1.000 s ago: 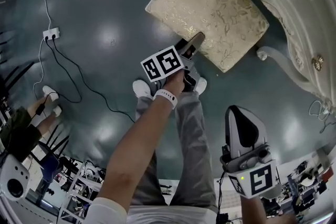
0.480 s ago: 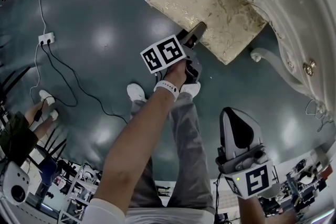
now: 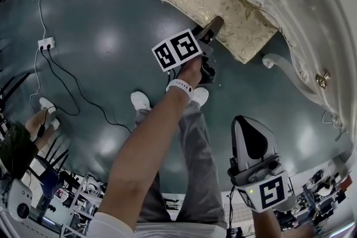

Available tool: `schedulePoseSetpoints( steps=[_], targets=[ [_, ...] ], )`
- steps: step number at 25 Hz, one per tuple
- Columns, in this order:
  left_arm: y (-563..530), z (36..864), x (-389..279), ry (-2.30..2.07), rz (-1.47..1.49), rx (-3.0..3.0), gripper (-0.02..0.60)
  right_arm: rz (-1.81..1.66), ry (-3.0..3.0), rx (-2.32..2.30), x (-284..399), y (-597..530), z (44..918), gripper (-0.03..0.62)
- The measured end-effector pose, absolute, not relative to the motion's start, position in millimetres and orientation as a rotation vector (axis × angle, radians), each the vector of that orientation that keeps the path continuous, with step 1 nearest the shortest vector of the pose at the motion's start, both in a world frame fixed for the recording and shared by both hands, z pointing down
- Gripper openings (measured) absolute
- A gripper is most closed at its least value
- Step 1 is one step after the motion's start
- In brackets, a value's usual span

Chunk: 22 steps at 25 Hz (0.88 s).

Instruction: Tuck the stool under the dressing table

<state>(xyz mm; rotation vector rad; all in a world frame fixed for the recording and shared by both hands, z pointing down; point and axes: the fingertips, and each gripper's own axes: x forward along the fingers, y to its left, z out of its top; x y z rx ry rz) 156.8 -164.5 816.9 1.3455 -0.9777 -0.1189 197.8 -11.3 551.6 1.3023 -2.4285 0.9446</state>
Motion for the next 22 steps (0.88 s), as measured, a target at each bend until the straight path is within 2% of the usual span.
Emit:
schedulePoseSetpoints(
  steps=[22],
  targets=[
    [-226.6, 818.4, 208.3, -0.958, -0.176, 1.365, 0.359, 0.963, -2.402, 1.373, 221.6, -23.1, 551.0, 0.011]
  ],
)
